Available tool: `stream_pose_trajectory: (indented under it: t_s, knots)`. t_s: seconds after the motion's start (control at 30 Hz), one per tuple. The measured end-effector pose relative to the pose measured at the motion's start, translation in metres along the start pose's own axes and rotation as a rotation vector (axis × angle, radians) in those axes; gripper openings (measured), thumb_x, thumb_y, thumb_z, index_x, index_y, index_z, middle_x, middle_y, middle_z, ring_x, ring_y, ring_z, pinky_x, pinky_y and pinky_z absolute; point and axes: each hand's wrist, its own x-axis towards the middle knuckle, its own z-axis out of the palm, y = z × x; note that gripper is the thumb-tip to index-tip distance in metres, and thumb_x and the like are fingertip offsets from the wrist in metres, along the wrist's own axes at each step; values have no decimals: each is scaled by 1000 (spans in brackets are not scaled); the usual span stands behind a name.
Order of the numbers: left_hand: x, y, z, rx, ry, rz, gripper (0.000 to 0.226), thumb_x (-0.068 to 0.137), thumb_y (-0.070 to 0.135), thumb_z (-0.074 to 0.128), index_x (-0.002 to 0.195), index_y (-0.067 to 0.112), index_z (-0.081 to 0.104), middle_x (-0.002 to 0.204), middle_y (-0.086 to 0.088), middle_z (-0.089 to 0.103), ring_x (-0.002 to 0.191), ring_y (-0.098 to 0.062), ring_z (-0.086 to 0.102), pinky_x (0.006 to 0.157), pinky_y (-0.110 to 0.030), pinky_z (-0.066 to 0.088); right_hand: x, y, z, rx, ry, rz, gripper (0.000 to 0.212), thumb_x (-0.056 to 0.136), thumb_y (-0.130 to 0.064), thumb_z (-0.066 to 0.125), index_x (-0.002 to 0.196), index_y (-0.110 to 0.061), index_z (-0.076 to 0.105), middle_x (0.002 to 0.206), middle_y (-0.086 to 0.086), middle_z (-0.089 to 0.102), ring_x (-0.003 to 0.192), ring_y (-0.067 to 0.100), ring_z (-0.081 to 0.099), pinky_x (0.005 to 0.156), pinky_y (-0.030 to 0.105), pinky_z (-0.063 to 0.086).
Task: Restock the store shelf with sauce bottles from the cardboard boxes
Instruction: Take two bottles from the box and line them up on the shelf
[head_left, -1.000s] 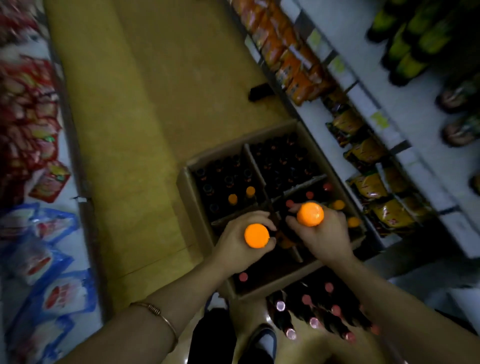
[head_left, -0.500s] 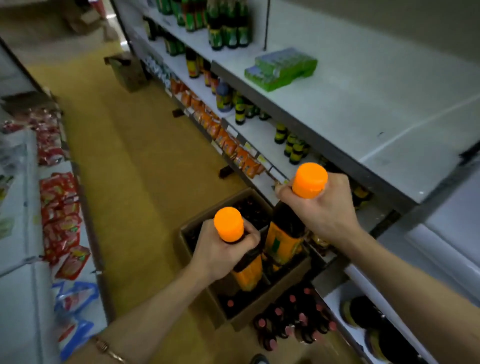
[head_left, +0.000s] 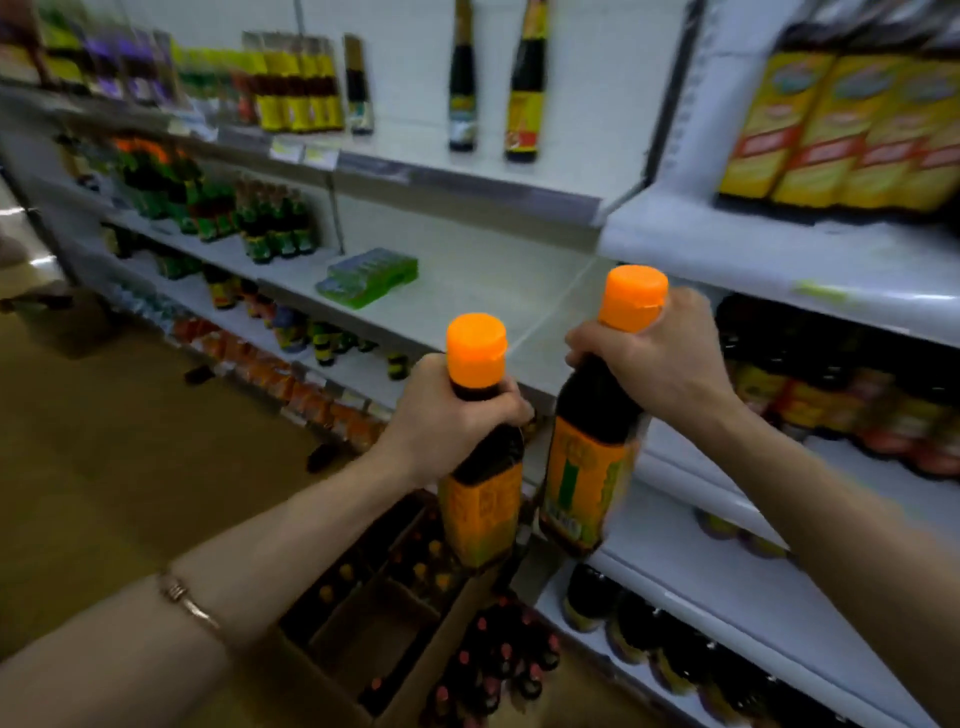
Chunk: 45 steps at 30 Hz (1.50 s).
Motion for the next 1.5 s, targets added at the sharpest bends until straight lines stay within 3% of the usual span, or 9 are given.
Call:
stream_pose_trajectory:
  t_s: [0.07,0.17,0.4,0.57,0.73,0.83,1.17,1.37,1.5]
  knots:
    - [9,25,25,-44,-19,21,18,51,34,68,55,16,68,68,-12,70,72,-31,67,73,-50,55,-8,-12,-42,-48,45,15,24,70,-15,73,52,-2,64,56,2,69,56,20,69,56,41,57]
    - [11,73,78,-93,-116,86,22,48,33,68,54,13,66,69,-18,68,74,-39,65,75,-55,51,-33,-20,-117,-128,164,52,24,71,-14,72,53,0,66,59,9,70,61,30,70,60,50,57]
    - [-22,177,215,-182,-360,209,13,50,33,66,53,20,69,67,-7,71,70,-26,67,80,-46,54,-129,-30,-288,-238,387,125,37,73,-16,73,73,19,61,66,13,72,65,33,70,70,50,58]
    - [-68,240,323,-302,-520,193,5,57,16,68,52,18,68,66,-10,70,69,-28,67,81,-48,53,-208,-34,-401,-314,474,165,30,73,-15,72,70,15,65,59,5,70,61,24,70,66,37,56]
    - [-98,294,409,-386,-636,189,8,62,11,64,54,12,65,67,-14,68,69,-30,65,81,-46,54,-260,-36,-485,-344,542,211,38,68,-23,73,72,15,66,65,15,71,65,31,71,67,44,59]
    - [-103,322,450,-418,-699,200,9,62,10,64,53,12,64,66,-13,67,68,-28,65,78,-42,54,-273,-41,-525,-351,562,229,22,73,-15,72,59,0,66,58,5,70,56,19,70,60,29,54]
    - [-48,360,537,-391,-714,256,10,62,14,65,52,16,67,68,-10,70,68,-26,67,74,-37,52,-225,-22,-619,-300,630,205,16,73,-14,72,67,-1,66,66,9,72,61,24,72,72,36,60]
    - [30,364,567,-456,-663,260,6,61,10,63,55,12,64,67,-11,68,66,-27,66,72,-36,55,-150,6,-657,-161,577,154,13,70,-7,71,62,-4,62,61,10,69,60,27,70,71,40,59]
    - [88,370,580,-392,-608,298,6,70,7,63,64,6,62,68,-9,69,66,-26,66,71,-34,55,-89,28,-678,-105,537,111,13,72,-8,70,63,-5,61,61,9,68,54,23,65,67,33,57]
